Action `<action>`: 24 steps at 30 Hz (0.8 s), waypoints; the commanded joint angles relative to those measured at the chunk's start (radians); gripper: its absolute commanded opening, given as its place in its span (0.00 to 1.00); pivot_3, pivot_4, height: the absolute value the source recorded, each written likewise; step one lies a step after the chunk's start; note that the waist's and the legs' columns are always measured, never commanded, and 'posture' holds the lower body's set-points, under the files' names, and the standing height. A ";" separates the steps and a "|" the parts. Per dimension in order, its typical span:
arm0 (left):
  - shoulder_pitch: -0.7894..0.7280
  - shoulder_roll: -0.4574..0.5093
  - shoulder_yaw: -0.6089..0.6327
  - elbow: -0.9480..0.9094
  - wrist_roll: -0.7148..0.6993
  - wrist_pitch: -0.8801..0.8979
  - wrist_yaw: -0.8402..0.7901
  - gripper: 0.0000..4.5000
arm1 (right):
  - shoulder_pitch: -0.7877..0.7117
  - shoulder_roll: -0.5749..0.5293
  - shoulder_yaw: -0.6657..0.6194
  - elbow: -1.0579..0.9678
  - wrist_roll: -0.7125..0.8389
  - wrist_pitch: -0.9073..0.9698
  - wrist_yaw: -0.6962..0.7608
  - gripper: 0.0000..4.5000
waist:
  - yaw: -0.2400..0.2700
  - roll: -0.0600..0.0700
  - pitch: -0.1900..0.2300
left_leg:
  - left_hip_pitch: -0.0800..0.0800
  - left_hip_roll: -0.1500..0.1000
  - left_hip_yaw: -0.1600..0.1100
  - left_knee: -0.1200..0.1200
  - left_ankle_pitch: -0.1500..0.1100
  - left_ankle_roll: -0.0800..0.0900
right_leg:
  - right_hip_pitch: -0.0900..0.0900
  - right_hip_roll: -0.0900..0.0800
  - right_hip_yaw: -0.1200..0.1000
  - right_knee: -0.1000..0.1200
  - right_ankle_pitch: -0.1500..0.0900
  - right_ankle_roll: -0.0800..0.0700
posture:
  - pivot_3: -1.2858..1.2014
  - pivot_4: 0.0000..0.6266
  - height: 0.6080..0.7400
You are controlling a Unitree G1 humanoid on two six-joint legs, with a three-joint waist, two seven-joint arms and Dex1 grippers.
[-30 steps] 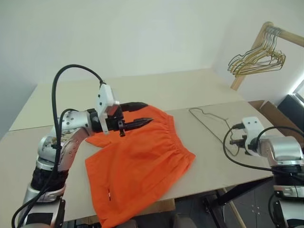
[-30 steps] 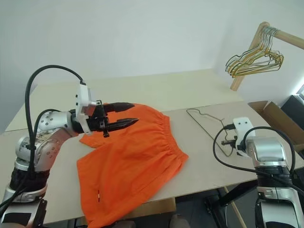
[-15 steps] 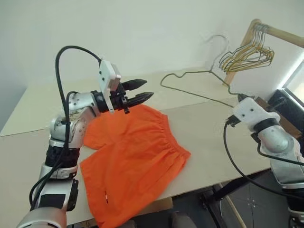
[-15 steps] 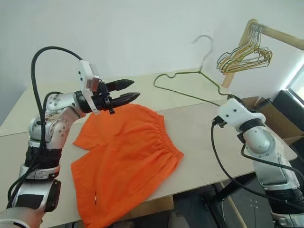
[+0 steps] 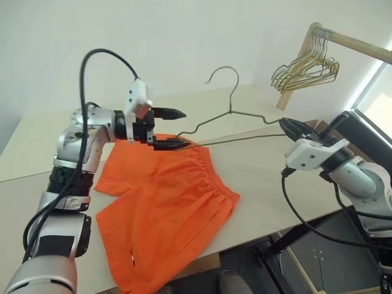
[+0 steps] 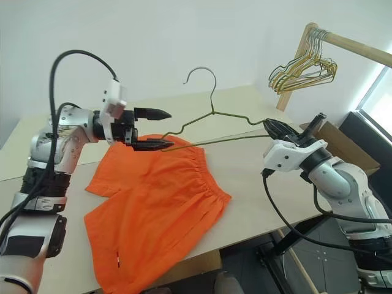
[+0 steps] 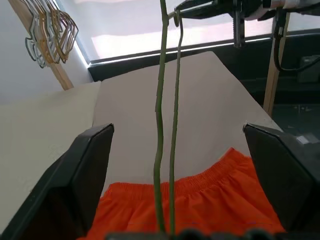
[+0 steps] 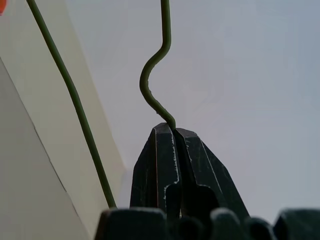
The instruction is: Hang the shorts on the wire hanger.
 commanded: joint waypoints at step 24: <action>-0.052 -0.036 -0.105 0.120 0.224 -0.071 -0.047 0.88 | -0.056 -0.007 -0.057 -0.049 -0.004 -0.028 0.082 0.00 | -0.011 0.000 0.000 | 0.000 0.000 0.000 0.001 -0.001 0.001 | -0.001 0.000 0.001 0.002 0.000 0.000 | 0.45 0.00 1.00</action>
